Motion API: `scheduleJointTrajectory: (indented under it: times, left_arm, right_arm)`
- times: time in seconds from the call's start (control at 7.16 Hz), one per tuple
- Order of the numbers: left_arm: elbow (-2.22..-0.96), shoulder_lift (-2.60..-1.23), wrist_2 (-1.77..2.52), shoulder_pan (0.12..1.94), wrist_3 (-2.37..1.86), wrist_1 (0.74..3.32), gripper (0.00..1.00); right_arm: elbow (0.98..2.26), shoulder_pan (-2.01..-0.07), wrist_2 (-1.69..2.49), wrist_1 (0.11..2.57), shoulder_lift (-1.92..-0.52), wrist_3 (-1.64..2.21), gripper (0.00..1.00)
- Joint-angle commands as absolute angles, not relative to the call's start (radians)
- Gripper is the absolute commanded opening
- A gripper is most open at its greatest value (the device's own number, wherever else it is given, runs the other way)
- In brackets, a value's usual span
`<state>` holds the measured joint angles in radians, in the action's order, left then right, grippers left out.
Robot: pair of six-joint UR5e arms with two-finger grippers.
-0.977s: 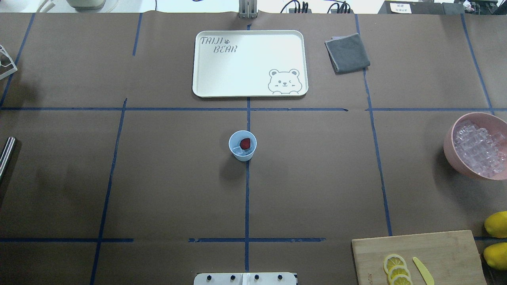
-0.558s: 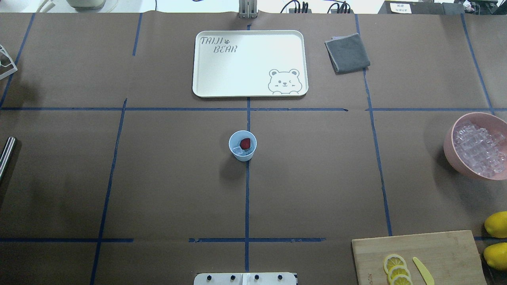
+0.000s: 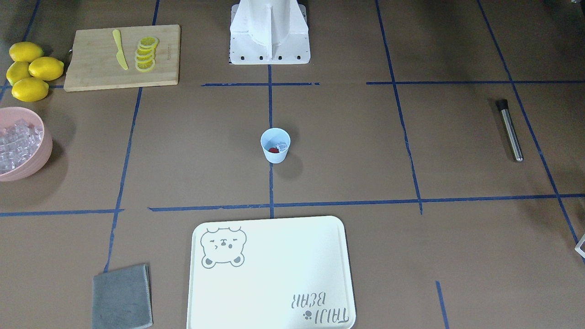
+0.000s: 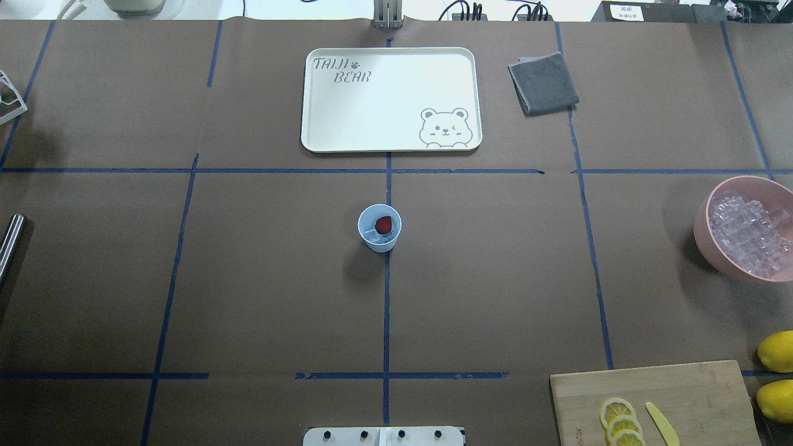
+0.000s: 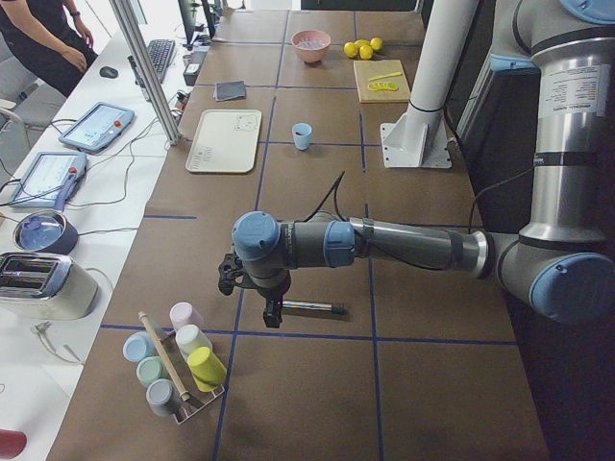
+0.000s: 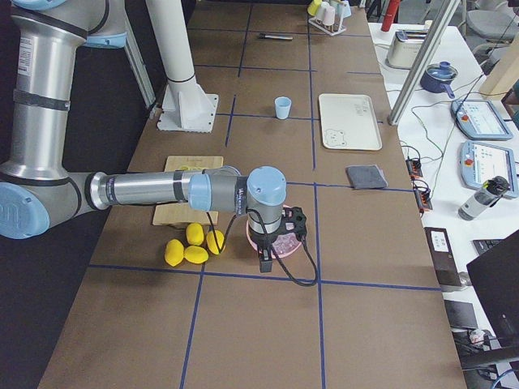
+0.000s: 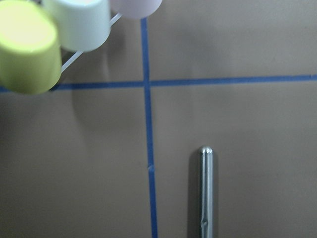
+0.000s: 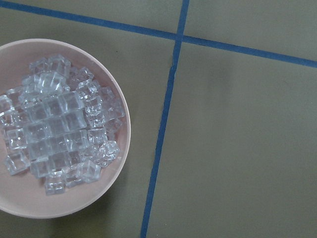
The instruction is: Mash ice and strawberries in cup
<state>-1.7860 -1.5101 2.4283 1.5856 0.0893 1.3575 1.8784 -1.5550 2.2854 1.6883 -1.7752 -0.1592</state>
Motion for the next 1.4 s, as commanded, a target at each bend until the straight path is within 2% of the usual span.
scheduleJointTrajectory:
  times: [0.0,1.26]
  left_arm:
    - [-1.845,-1.470,2.407,1.597,0.063,1.342,1.00]
    - [-1.899,-1.381,2.413,1.595,0.107,1.354,1.00]
  right_arm:
    - [1.871,-1.555,2.284,1.689,-1.775,-0.153,0.99]
    - [1.844,-1.574,2.333,1.698,-1.795,-0.173,0.99]
